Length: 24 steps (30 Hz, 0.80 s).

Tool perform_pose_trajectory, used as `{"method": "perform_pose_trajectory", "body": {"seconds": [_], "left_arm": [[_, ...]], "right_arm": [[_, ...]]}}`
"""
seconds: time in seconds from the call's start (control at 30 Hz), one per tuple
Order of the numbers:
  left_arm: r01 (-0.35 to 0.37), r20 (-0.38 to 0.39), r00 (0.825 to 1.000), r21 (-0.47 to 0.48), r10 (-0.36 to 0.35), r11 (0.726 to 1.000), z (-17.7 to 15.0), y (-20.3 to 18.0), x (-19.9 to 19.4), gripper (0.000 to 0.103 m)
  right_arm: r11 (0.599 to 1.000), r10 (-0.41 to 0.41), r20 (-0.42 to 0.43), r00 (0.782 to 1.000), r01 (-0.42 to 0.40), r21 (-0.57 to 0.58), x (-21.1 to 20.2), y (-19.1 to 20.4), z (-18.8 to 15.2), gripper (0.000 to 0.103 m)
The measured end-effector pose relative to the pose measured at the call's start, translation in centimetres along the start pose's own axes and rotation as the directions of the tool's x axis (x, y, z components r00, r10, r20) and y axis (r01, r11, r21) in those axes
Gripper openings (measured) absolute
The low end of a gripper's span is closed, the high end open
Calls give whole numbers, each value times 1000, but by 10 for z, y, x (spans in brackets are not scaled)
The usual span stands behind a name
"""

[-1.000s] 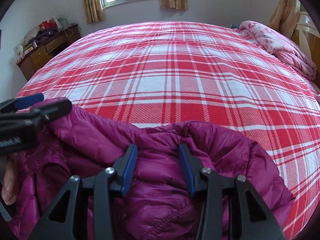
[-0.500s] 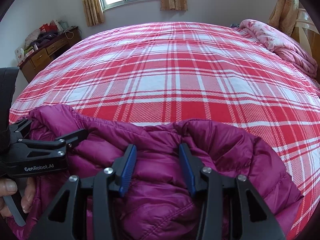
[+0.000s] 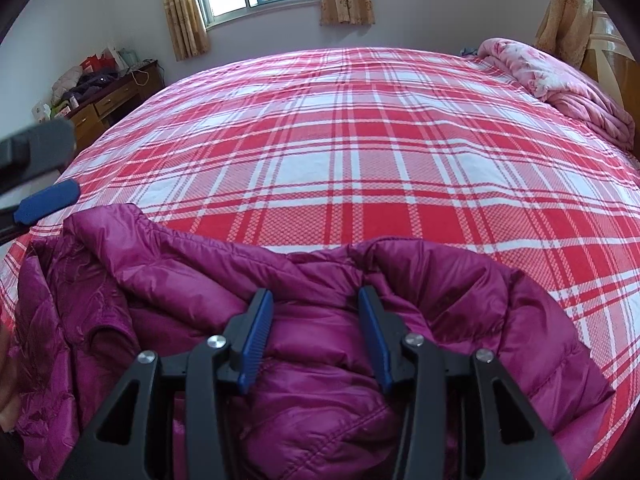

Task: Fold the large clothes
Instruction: 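Lower the hem onto the collar and hold it flat with both grippers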

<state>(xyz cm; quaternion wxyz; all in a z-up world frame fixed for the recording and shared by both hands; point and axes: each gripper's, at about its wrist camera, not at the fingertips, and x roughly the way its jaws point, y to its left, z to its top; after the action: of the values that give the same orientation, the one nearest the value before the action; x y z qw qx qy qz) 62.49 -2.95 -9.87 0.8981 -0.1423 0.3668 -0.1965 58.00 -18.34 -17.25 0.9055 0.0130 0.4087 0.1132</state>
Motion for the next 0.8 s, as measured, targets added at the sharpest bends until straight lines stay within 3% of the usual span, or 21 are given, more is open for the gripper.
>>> {"method": "perform_pose_trajectory", "body": {"seconds": [0.17, 0.2, 0.3, 0.5, 0.8], "left_arm": [[-116, -125, 986, -33, 111, 993, -22, 28, 43, 98], [-113, -139, 985, -45, 106, 993, -28, 35, 48, 98], [-130, -127, 984, -9, 128, 991, -41, 36, 48, 98], [-239, -119, 961, 105, 251, 965, -49, 19, 56, 98], [-242, -118, 960, 104, 253, 965, -50, 21, 54, 98]], "right_arm": [[1000, 6, 3, 1000, -6, 3, -1, 0, 0, 48], [1000, 9, 4, 1000, -9, 4, -1, -1, 0, 48], [1000, 11, 4, 1000, -11, 5, -1, -1, 0, 48], [1000, -2, -6, 1000, 2, -3, 2, 0, 1, 48], [1000, -3, -22, 1000, 3, -3, 6, 1, 3, 48]]}}
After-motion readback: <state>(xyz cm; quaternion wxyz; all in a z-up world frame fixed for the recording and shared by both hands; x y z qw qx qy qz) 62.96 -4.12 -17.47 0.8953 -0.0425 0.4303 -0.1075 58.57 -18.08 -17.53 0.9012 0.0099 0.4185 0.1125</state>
